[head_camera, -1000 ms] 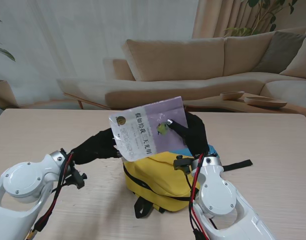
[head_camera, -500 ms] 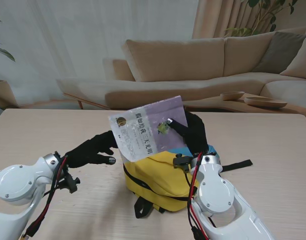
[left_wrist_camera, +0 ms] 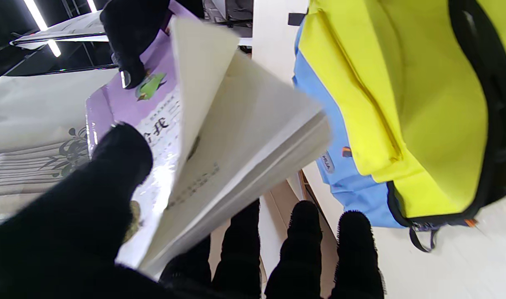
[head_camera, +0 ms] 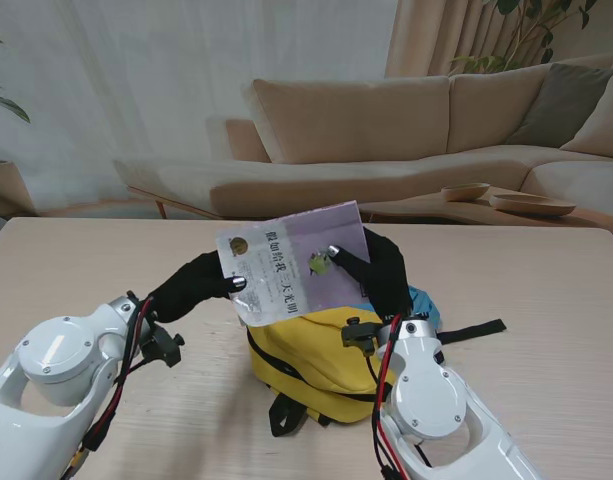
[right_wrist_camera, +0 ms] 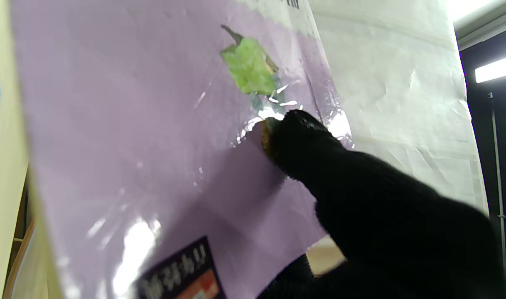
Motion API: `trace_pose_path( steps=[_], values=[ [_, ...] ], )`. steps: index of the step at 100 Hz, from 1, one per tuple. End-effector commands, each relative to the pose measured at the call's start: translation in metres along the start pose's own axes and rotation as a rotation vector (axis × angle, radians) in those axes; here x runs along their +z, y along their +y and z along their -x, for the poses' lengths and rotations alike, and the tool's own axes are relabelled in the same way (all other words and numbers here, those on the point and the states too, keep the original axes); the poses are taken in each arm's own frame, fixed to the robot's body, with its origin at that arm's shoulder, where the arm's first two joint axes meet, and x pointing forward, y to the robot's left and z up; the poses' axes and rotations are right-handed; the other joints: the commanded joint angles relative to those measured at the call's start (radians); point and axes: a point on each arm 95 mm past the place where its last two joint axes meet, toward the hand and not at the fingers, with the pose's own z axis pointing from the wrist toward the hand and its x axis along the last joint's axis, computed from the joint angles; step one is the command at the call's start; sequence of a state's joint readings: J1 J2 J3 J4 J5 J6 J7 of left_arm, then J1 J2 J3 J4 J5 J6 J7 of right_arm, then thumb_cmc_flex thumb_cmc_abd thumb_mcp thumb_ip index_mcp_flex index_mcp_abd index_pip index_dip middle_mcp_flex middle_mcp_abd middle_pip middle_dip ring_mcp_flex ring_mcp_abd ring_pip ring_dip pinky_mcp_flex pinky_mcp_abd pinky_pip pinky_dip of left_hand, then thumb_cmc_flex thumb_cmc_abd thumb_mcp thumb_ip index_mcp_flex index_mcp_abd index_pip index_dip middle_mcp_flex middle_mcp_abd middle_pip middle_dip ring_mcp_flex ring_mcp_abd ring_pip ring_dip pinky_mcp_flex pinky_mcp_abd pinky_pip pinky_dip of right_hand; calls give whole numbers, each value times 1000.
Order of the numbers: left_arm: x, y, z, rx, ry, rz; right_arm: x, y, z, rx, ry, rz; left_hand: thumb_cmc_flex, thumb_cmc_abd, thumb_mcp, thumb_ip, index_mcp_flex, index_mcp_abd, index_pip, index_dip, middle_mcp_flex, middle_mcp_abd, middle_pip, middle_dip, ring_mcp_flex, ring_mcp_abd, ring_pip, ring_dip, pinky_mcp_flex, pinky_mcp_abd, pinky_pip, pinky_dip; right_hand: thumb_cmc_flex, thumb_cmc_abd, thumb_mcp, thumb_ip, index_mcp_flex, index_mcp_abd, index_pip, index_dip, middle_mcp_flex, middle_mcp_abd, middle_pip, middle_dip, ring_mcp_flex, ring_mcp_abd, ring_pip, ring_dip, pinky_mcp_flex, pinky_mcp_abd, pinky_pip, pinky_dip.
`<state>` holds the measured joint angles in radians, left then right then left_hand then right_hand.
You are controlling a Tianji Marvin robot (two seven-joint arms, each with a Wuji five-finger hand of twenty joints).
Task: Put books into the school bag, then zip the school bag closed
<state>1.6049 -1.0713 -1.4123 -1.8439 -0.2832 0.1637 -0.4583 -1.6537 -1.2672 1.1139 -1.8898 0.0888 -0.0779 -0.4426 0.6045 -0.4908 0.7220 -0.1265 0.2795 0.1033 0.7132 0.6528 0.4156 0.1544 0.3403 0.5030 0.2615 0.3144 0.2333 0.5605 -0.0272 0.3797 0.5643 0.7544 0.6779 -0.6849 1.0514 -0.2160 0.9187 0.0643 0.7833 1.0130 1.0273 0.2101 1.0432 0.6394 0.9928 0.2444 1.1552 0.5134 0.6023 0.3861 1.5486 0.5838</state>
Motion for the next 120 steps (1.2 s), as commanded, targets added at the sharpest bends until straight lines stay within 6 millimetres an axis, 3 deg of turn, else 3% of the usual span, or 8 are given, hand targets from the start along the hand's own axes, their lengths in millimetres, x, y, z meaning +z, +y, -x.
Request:
trace_pose_path(
  steps=[1,21,29,47,67,81,93,120],
  values=[
    [6,7,-4,-11,17,23,-4,-9,-2,27,2,-23,46,17,-42,24,40,-51,58,63,51,-13,40,28,38,1,43,19,9,15,83,26,161,132,50,50,125,-273,202,104,-13,-17,25,2,-5,-10,28,19,1,-24,47,20],
    [16,12,-7,-67,39,55,-6,-15,-2,65,-15,-13,428,65,-269,31,141,-117,198,177,212,-7,117,63,168,43,168,46,74,37,314,-33,162,132,49,49,123,-275,203,104,-15,-18,26,1,-5,-10,27,18,1,-24,46,20],
    [19,14,-8,-97,39,65,-7,-16,-3,89,-24,-12,561,117,-309,45,190,-123,220,153,314,21,48,241,230,73,227,50,117,54,406,-59,164,127,51,48,123,-270,204,103,-15,-13,25,0,-7,-4,27,18,-4,-25,46,21],
    [22,15,-12,-149,65,88,-10,-19,-1,92,-36,-29,680,201,-276,38,281,-114,206,143,433,40,3,294,352,108,332,67,223,103,536,-60,162,130,49,41,115,-271,196,88,-15,-9,15,-12,-11,-1,22,17,-3,-22,47,22],
    [19,15,-15,-186,96,76,-10,-17,4,37,-56,-65,686,228,-175,17,378,-146,350,333,466,34,255,436,517,185,639,216,425,183,809,47,138,67,71,12,-10,-234,196,-310,-10,-3,-102,-142,-30,24,-97,-24,-27,2,-26,-11],
    [11,12,-18,-184,114,34,-8,-12,8,-42,-74,-117,686,235,-133,15,432,-153,409,503,451,14,399,546,582,201,797,306,542,202,910,138,-56,-85,163,2,-190,-157,139,-543,-141,-28,-213,-228,-154,-10,-301,-77,-138,0,-156,-68],
    [5,8,-19,-155,126,-24,-9,-8,10,-82,-85,-166,686,247,-116,15,478,-141,432,578,438,1,465,590,615,198,874,350,596,201,964,196,-222,13,98,124,-235,-81,-143,-496,-271,-44,-278,-256,-274,-38,-450,-105,-235,-1,-246,-114],
    [-14,-3,-22,-157,160,-173,-10,4,18,-243,-63,-233,686,251,-98,14,503,-124,442,675,444,-7,531,603,653,189,926,373,645,204,995,239,-309,21,-79,102,-409,-39,-245,-562,-483,-69,-379,-289,-470,-102,-660,-184,-384,-54,-414,-204]
  ],
)
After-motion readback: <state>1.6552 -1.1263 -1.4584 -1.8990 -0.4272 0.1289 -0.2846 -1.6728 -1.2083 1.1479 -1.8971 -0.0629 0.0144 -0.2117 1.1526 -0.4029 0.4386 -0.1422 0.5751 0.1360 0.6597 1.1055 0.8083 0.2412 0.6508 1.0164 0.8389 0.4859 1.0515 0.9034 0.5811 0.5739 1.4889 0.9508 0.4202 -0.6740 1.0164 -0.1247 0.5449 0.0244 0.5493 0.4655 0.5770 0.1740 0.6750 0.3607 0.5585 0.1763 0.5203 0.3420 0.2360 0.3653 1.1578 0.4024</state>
